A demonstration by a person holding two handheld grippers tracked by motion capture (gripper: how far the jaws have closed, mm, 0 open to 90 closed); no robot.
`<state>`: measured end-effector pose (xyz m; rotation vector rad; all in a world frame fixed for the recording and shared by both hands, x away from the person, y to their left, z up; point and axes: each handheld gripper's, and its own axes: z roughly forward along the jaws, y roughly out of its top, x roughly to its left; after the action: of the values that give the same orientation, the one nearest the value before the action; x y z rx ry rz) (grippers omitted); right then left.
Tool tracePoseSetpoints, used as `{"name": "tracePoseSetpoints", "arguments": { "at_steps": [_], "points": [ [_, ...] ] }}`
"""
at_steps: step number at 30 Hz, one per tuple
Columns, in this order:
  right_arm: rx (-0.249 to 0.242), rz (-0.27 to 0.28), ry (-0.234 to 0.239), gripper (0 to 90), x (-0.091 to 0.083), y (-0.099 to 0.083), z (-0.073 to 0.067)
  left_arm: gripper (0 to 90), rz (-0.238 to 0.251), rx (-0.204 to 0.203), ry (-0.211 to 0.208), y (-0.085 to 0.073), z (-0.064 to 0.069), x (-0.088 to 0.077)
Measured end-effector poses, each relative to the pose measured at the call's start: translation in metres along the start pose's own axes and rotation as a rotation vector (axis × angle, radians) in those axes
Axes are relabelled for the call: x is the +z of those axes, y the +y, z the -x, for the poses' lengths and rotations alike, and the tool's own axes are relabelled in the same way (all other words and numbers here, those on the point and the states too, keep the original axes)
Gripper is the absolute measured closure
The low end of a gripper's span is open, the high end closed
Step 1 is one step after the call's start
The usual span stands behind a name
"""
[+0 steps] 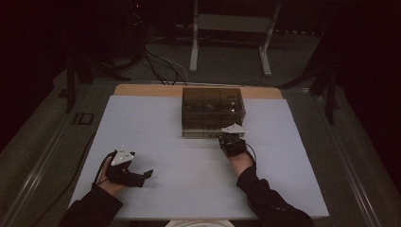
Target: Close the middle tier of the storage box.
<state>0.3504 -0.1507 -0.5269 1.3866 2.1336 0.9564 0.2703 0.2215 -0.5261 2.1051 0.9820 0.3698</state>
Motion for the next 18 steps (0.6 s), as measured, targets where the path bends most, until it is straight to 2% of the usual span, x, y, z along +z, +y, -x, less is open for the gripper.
{"name": "tracePoseSetpoints", "arguments": {
  "at_steps": [18],
  "points": [
    [0.001,0.001,-0.01,90.0,0.0026,0.0057,0.003,1.0,0.0,-0.001,-0.002,-0.0001,0.0002,0.0003]
  ]
}}
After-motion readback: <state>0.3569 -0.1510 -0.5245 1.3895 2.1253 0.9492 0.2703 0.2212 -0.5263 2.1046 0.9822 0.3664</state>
